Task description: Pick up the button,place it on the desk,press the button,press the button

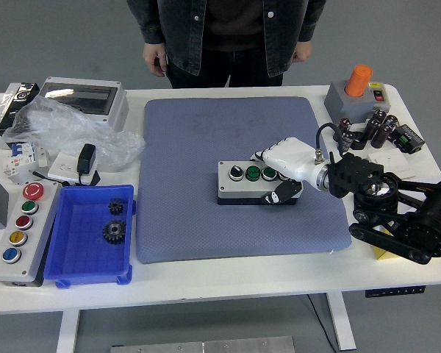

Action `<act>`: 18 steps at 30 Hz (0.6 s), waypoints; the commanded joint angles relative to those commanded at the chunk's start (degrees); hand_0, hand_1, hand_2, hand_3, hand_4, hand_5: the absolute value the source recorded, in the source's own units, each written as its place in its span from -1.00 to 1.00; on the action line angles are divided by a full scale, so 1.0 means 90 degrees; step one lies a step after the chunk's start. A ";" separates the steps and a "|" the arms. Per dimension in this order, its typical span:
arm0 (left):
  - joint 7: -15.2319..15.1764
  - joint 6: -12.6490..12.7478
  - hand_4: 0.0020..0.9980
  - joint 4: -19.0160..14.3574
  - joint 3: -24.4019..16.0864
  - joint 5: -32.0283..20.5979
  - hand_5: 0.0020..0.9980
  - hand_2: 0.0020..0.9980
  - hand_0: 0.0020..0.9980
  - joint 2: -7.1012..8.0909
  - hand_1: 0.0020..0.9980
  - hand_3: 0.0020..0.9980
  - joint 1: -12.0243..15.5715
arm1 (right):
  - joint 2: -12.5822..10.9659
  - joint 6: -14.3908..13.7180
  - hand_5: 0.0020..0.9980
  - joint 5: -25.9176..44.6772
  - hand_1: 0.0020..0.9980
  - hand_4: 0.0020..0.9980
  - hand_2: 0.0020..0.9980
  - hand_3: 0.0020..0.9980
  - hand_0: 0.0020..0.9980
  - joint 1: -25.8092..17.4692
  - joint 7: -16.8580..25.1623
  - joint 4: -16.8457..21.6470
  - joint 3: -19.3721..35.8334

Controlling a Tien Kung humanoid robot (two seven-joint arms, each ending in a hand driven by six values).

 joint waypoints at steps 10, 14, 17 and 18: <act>-0.0006 -0.0006 0.58 0.0001 0.0009 -0.0004 -0.06 0.39 0.42 0.0004 0.52 0.50 -0.0010 | 0.0016 0.0095 -0.60 -0.0030 0.43 0.67 0.47 0.39 0.46 0.0021 0.0004 0.0002 0.0000; -0.0008 -0.0009 0.58 0.0002 0.0018 -0.0009 -0.06 0.39 0.42 0.0004 0.52 0.49 -0.0013 | 0.0016 0.0162 -0.57 -0.0032 0.45 0.73 0.50 0.49 0.48 0.0032 0.0012 0.0012 0.0028; -0.0009 -0.0011 0.58 0.0003 0.0033 -0.0015 -0.06 0.39 0.42 0.0002 0.52 0.49 -0.0016 | 0.0015 0.0208 -0.57 -0.0032 0.45 0.73 0.50 0.49 0.48 0.0040 0.0023 0.0015 0.0053; -0.0009 -0.0012 0.58 0.0002 0.0036 -0.0013 -0.06 0.39 0.42 0.0002 0.52 0.49 -0.0017 | 0.0015 0.0223 -0.57 -0.0027 0.45 0.73 0.50 0.49 0.48 0.0042 0.0029 0.0016 0.0066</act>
